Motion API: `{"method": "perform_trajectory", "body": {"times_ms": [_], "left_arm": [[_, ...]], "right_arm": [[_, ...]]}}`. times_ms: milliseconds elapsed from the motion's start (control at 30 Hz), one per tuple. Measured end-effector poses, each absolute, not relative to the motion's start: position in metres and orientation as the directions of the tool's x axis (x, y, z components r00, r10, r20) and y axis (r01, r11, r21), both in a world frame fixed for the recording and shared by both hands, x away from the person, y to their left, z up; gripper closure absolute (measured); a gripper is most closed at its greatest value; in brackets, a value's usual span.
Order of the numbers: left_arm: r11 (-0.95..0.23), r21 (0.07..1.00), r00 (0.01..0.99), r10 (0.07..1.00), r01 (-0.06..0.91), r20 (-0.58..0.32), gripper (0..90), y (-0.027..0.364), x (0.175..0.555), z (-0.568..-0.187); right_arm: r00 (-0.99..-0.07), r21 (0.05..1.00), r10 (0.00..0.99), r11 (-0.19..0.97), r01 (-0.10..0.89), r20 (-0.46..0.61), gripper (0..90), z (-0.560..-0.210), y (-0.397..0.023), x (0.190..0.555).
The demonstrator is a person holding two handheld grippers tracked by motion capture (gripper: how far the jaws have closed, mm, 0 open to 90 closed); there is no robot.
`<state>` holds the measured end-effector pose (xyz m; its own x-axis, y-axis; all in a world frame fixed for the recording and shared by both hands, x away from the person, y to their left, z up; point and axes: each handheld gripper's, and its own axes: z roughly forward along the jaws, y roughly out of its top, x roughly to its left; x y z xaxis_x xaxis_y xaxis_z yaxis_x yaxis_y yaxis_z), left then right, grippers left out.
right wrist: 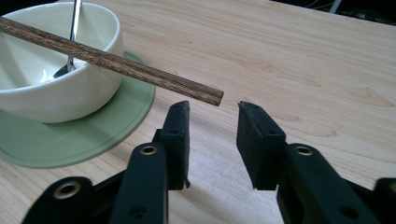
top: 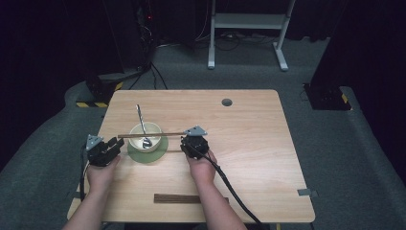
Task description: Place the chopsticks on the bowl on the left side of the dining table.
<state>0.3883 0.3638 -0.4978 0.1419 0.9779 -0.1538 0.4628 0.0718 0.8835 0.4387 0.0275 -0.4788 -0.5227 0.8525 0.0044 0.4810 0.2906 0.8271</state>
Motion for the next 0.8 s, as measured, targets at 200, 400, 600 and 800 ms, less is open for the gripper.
{"method": "perform_trajectory", "body": {"times_ms": [200, 400, 600, 800], "left_arm": [[0.019, 0.877, 0.164, 0.980, 0.480, -0.111, 51.0, 0.362, 0.381, -0.497], [-0.085, 0.855, 0.231, 0.972, 0.512, -0.042, 45.1, 0.352, 0.365, -0.497], [-0.139, 0.828, 0.295, 0.955, 0.543, -0.033, 39.8, 0.346, 0.346, -0.499], [-0.200, 0.780, 0.363, 0.931, 0.593, -0.037, 33.3, 0.331, 0.327, -0.510]], "right_arm": [[-0.518, 0.834, 0.855, 0.296, 0.465, -0.015, 44.1, -0.474, 0.023, 0.433], [-0.517, 0.839, 0.856, 0.296, 0.456, -0.021, 36.3, -0.474, 0.012, 0.424], [-0.525, 0.838, 0.851, 0.299, 0.456, -0.018, 31.8, -0.480, -0.004, 0.415], [-0.503, 0.818, 0.863, 0.318, 0.480, -0.040, 29.6, -0.491, -0.033, 0.405]]}}
